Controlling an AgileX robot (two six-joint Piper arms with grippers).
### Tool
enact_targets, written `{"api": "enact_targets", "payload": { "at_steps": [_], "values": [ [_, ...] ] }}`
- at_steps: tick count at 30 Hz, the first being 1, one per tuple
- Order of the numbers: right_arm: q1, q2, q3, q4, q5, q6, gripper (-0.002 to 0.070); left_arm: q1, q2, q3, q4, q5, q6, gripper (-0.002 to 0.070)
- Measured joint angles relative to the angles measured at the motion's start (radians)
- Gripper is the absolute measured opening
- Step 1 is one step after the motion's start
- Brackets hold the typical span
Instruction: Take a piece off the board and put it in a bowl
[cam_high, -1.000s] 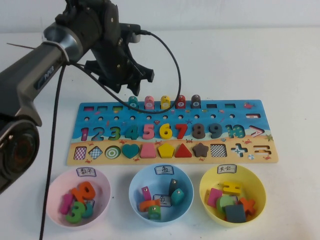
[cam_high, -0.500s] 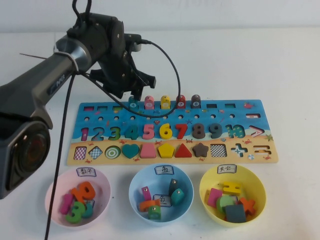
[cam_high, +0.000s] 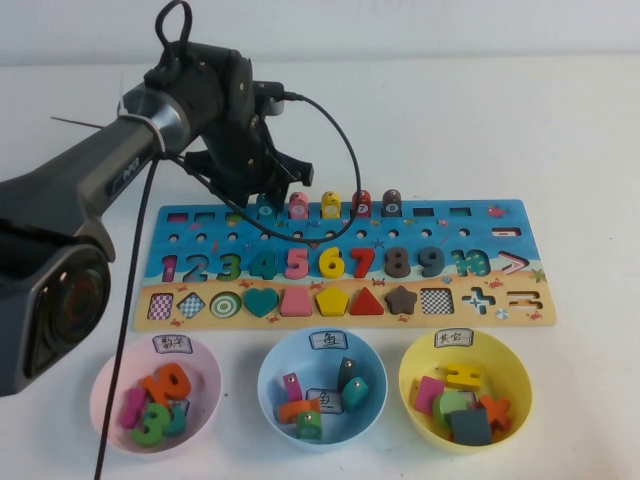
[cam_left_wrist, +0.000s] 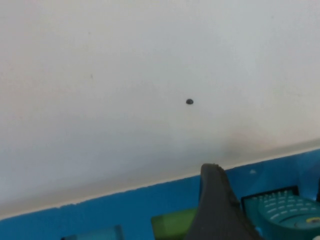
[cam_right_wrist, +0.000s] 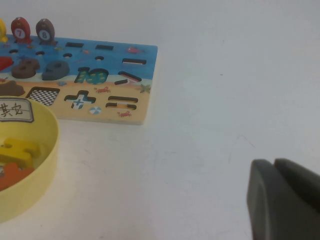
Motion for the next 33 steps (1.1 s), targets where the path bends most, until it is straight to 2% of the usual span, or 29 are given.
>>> {"api": "enact_targets", "payload": {
  "at_steps": [15, 21, 29, 33],
  "values": [
    [0.0, 0.0, 0.0, 0.0, 0.0, 0.0, -0.0017, 0.0, 0.006, 0.0, -0.009, 0.0, -0.003, 0.0358],
    [0.0, 0.0, 0.0, 0.0, 0.0, 0.0, -0.0017, 0.0, 0.011, -0.002, -0.021, 0.008, -0.003, 0.032],
    [0.0, 0.0, 0.0, 0.0, 0.0, 0.0, -0.0017, 0.0, 0.013, -0.004, -0.021, 0.008, -0.005, 0.0308],
    [0.0, 0.0, 0.0, 0.0, 0.0, 0.0, -0.0017, 0.0, 0.013, -0.004, -0.021, 0.018, -0.005, 0.0273]
  ]
}}
